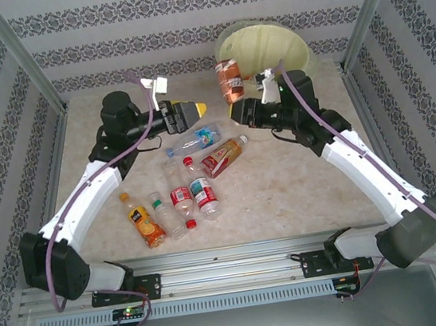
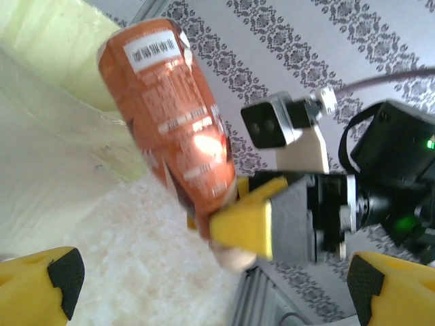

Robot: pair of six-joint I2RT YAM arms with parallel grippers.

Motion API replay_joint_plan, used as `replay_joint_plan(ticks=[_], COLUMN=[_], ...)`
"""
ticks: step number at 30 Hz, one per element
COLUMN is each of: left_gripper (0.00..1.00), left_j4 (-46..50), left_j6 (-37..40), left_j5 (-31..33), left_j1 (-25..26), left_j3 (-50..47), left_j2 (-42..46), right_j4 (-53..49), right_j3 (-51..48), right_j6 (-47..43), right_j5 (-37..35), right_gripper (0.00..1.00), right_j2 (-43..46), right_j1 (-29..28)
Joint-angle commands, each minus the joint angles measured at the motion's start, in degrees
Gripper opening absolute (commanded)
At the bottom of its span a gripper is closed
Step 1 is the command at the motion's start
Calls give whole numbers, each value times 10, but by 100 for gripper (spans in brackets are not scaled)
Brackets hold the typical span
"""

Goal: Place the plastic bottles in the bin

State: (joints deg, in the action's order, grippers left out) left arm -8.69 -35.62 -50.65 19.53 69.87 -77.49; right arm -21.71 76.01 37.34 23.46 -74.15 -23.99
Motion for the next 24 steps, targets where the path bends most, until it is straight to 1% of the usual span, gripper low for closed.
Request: replay_joint_plan(ticks=[1, 5, 7, 10, 13, 17, 24], left_gripper=[100, 100, 100, 100, 100, 100, 100], left_j4=[111, 201, 235, 265, 258, 204, 196], left_j6=[138, 215, 243, 271, 270, 271, 265], left_j5=[42, 94, 123, 148, 158, 158, 152], left_j1=[10, 21, 29, 35, 35, 36, 38], left_j3=[3, 8, 9, 3, -19, -69, -76], left_j2=[42, 82, 100, 125, 144, 166, 160], right_j4=[-73, -135, -165, -200, -239, -313, -422], right_j3=[67, 139, 179, 235, 298, 409, 567], right_j6=[-5, -25, -33, -52, -80, -138, -218], right_j5=[-93, -159, -173, -182, -176, -158, -135], right_gripper=[30, 30, 30, 30, 30, 30, 30], right_j2=[-13, -53, -80, -122, -171, -256, -377], right_j1=[15, 31, 47, 71, 95, 120, 132])
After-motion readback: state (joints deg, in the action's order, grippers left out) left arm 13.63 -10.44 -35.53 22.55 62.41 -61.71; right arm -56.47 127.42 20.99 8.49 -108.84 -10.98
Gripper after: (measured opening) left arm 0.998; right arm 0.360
